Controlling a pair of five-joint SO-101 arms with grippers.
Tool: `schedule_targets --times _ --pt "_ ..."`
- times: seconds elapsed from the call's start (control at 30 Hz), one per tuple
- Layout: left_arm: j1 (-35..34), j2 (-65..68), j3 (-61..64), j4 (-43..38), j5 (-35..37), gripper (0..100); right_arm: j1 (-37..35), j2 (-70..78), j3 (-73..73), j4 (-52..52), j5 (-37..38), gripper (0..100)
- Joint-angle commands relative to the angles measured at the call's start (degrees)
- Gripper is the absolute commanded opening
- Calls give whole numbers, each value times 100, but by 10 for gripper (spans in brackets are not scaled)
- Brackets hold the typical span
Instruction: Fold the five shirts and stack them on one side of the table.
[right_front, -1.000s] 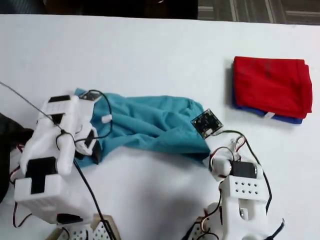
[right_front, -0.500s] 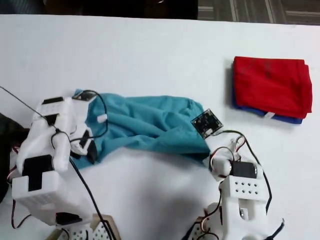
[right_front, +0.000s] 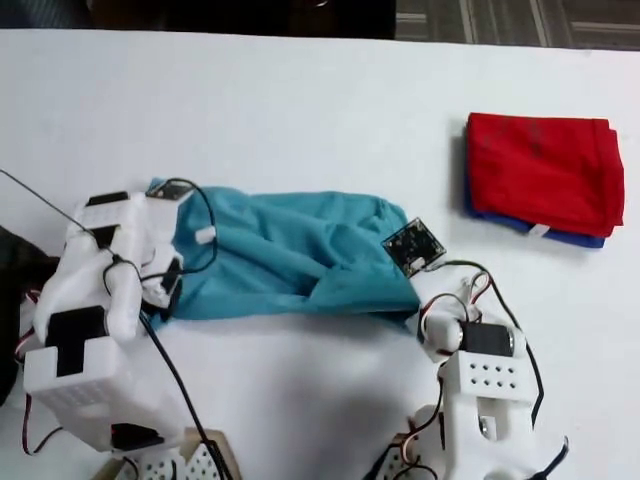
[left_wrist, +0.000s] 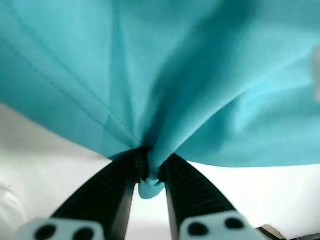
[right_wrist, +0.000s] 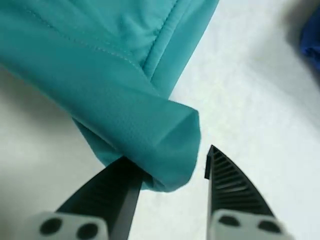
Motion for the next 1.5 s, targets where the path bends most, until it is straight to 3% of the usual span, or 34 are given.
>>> schedule_targets --times 0.0,0.2,0.4,0.63,0.83,0.97,1.1,1.2,1.37,1.47 --pt "-35 9 -40 97 53 27 -4 -171 -44 110 -88 176" --pt "-35 -1257 31 607 26 27 -145 -110 -580 277 -1363 176" --pt "-35 -2444 488 633 18 27 -840 163 -1873 1209 -1811 176" --pt "-35 -2708 796 615 9 27 -1411 1323 -4088 1727 -2435 176" --pt "-44 -2708 760 615 9 27 -1288 1727 -4765 2237 -2382 176" --pt "-44 -2708 752 615 9 27 -1376 1763 -4756 3503 -1231 180" --pt "-44 -2708 760 501 9 27 -1323 1719 -4747 4198 -695 180" --pt "-35 -2708 787 369 18 27 -1323 1789 -4686 3688 -888 180" --pt "-35 -2708 787 396 18 27 -1367 2343 -3719 1341 -1811 177" --pt "-35 -2708 796 413 18 27 -1393 3152 -3226 514 -1908 177"
